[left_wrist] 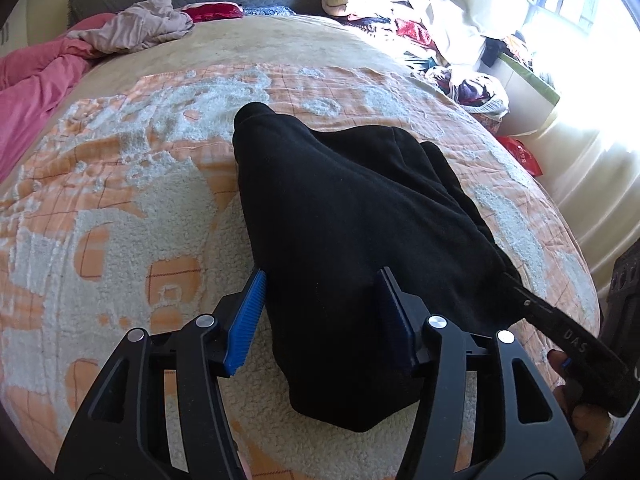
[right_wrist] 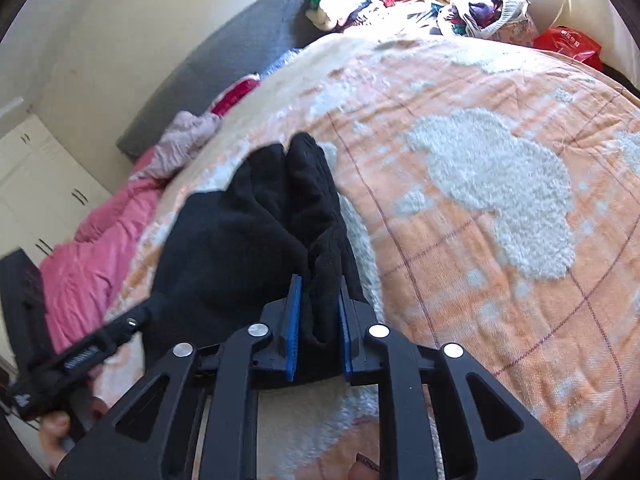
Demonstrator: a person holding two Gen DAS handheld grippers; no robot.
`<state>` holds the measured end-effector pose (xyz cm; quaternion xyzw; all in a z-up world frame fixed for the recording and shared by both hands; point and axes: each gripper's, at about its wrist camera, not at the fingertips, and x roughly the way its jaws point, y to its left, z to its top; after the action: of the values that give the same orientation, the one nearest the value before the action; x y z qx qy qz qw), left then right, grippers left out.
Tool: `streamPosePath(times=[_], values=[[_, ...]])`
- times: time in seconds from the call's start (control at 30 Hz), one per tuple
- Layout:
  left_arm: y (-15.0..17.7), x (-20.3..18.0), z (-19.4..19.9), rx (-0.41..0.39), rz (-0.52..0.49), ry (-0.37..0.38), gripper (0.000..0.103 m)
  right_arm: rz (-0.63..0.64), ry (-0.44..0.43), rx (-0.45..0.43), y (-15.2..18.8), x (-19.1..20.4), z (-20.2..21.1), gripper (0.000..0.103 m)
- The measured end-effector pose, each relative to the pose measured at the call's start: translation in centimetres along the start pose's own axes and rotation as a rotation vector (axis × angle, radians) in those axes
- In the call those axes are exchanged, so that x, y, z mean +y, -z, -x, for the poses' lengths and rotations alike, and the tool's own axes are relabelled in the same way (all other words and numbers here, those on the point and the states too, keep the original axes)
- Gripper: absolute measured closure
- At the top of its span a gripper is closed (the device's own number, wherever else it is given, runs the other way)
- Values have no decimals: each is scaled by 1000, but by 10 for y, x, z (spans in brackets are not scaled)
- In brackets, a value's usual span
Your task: Fold small clothes
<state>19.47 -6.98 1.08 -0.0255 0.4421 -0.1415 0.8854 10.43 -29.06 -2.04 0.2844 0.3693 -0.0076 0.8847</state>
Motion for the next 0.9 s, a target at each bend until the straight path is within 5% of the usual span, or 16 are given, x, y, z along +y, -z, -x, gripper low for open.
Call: streamPosePath(times=[0.13,0.2,0.33,0.5,0.9], values=[[4,0,10,-13,1,10,54,-13,-12,-26,1,-1,11,73],[6,1,15,-17,1,19,51,13,18,-59,2,3,20,57],[12,2,25,-32,-10,27,50,89,60,-132,7,11,38,50],[23,4,44,-59,-12,40,46,169,102,-265,17,16,72,28],[40,4,81,-132,-20,62,20,314,101,-438,40,34,122,5]])
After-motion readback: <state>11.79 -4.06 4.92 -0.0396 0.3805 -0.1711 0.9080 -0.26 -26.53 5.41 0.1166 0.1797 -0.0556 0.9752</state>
